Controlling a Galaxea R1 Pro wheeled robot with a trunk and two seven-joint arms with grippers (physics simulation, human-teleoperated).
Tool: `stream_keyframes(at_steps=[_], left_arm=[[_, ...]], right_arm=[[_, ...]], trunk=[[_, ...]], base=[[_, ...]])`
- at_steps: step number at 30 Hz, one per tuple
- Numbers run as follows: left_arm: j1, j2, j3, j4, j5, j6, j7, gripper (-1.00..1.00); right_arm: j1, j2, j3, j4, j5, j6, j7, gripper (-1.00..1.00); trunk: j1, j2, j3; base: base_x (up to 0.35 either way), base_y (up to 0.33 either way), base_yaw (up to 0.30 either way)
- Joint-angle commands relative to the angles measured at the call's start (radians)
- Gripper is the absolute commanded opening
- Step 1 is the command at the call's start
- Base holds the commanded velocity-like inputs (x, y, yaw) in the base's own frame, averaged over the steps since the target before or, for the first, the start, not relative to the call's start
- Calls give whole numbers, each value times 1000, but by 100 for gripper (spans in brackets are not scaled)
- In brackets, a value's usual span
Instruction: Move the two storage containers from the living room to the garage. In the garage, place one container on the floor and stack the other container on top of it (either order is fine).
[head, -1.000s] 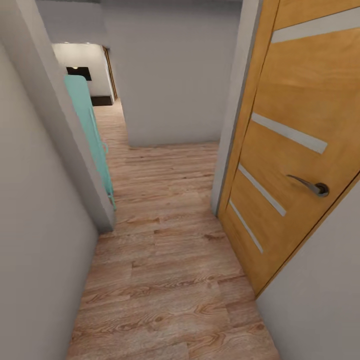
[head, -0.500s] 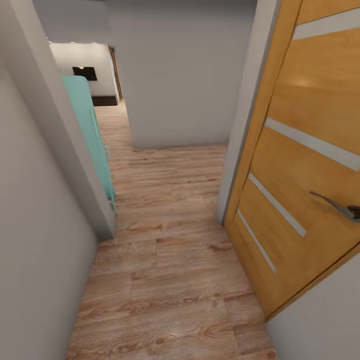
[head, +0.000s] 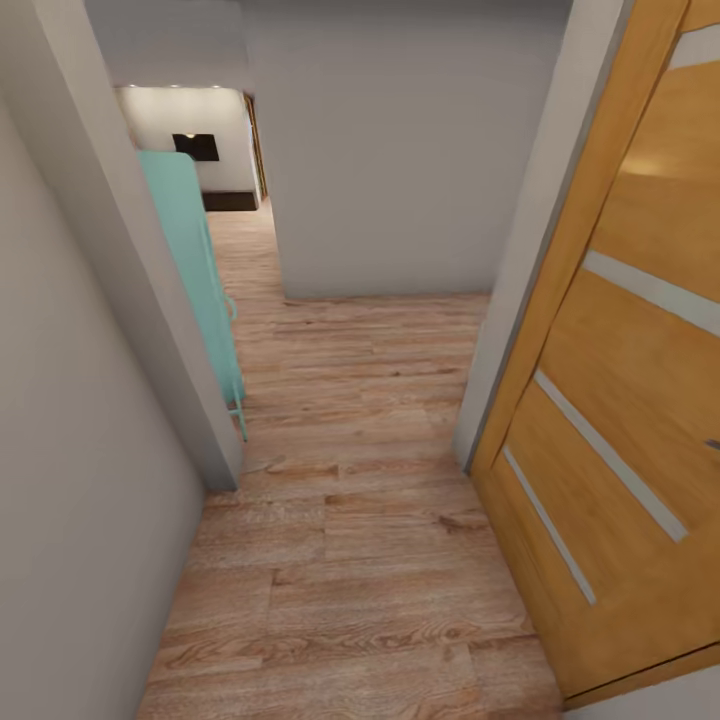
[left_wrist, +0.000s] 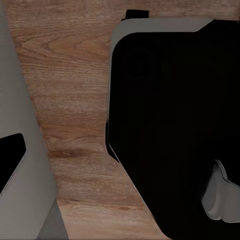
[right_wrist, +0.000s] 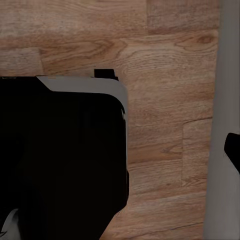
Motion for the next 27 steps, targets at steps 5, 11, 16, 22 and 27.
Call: stream_keyframes(at_steps=[5,11,16,22,27], left_arm=[[0,0,-9,-1,8,4,4,100],[0,-1,-9,-1,8,4,3,100],[0,-1,-9,-1,10,4,4,100],[0,-1,-9,-1,10,4,3,100],[0,-1,-9,-1,10,4,3,100]], right_arm=[[-1,1,8,3,-8,-4,0,100],[-1,1,8,3,-7,-4,0,100],[-1,1,8,3,-7,-4,0,100],[-1,1,8,3,-7,-4,0,100],[-1,1,8,3,-7,-4,0,100]], trunk=[[1,-1,-1],[1,-1,-1],[1,-1,-1],[1,-1,-1],[1,-1,-1]], base=[[322,0,1],[322,0,0],[322,0,0],[322,0,0],[322,0,0]])
